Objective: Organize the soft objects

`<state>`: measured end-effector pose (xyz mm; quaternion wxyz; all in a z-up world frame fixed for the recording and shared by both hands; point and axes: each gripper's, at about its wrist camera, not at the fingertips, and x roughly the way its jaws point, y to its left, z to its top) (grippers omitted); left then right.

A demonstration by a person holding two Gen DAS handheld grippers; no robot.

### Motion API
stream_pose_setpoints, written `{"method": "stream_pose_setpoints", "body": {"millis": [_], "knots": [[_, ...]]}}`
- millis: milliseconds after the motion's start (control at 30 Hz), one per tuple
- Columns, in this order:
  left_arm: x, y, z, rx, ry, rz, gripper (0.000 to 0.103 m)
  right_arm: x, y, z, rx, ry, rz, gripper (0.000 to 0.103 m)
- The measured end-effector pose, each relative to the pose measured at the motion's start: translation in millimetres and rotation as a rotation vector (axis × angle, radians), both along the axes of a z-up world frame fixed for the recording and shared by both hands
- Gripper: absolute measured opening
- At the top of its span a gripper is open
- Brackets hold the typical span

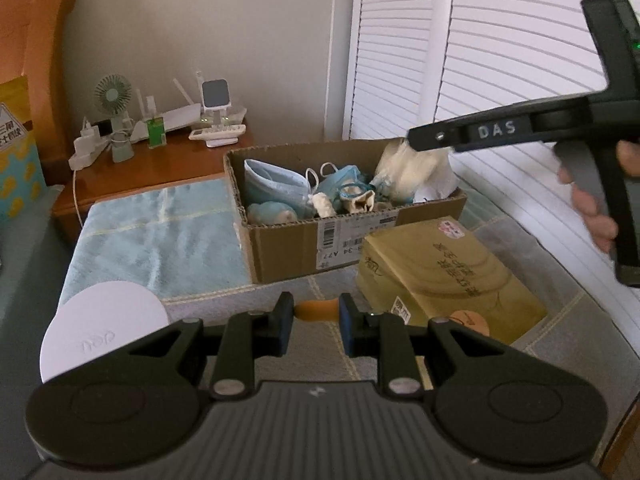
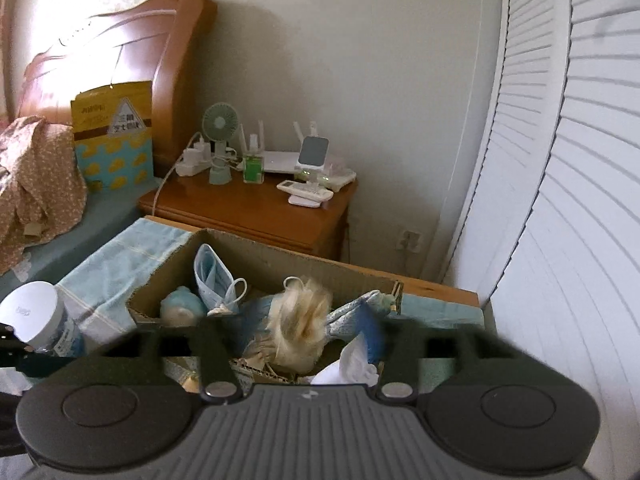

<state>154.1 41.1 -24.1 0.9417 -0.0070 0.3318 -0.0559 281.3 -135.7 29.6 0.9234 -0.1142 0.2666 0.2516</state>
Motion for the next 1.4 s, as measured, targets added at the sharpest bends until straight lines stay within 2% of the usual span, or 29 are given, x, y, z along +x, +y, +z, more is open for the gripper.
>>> {"method": "stream_pose_setpoints", "body": {"millis": [100, 200, 500, 600, 800, 833, 867, 900, 933, 967, 1067, 1167, 1333, 1400], "knots": [[3, 0, 3, -0.001, 0.001, -0.011, 0.022, -4, -1, -3, 0.002, 0.01, -0.003, 0.093], [6, -1, 8, 0.011, -0.01, -0.025, 0.022, -16, -7, -2, 0.003, 0.013, -0.014, 0.103], [36, -13, 40, 0.034, -0.043, -0.092, 0.022, -51, -31, -1, -0.003, 0.08, -0.085, 0.103], [56, -22, 51, 0.061, -0.068, -0.111, 0.023, -62, -38, -3, 0.003, 0.097, -0.097, 0.103], [104, -30, 55, 0.046, -0.086, -0.106, 0.025, -76, -45, -1, -0.01, 0.089, -0.108, 0.103], [111, -31, 54, 0.053, -0.087, -0.104, 0.033, -77, -47, -1, -0.01, 0.089, -0.109, 0.103], [114, -31, 54, 0.055, -0.085, -0.099, 0.05, -78, -48, -1, -0.01, 0.09, -0.113, 0.103], [115, -31, 54, 0.056, -0.091, -0.093, 0.061, -79, -49, -1, -0.01, 0.091, -0.118, 0.103], [114, -30, 55, 0.065, -0.109, -0.086, 0.081, -79, -50, 0, -0.009, 0.092, -0.121, 0.103], [111, -30, 57, 0.079, -0.133, -0.077, 0.089, -79, -51, 1, -0.006, 0.094, -0.124, 0.103], [96, -28, 64, 0.109, -0.175, -0.051, 0.098, -81, -54, 3, 0.003, 0.091, -0.132, 0.103], [75, -23, 69, 0.094, -0.185, -0.028, 0.101, -80, -52, 5, 0.005, 0.102, -0.149, 0.103], [33, -19, 64, 0.087, -0.127, 0.057, 0.102, -82, -44, 9, -0.021, 0.127, -0.207, 0.103], [17, -21, 59, 0.083, -0.084, 0.056, 0.102, -85, -41, 10, -0.033, 0.135, -0.229, 0.103]]}}
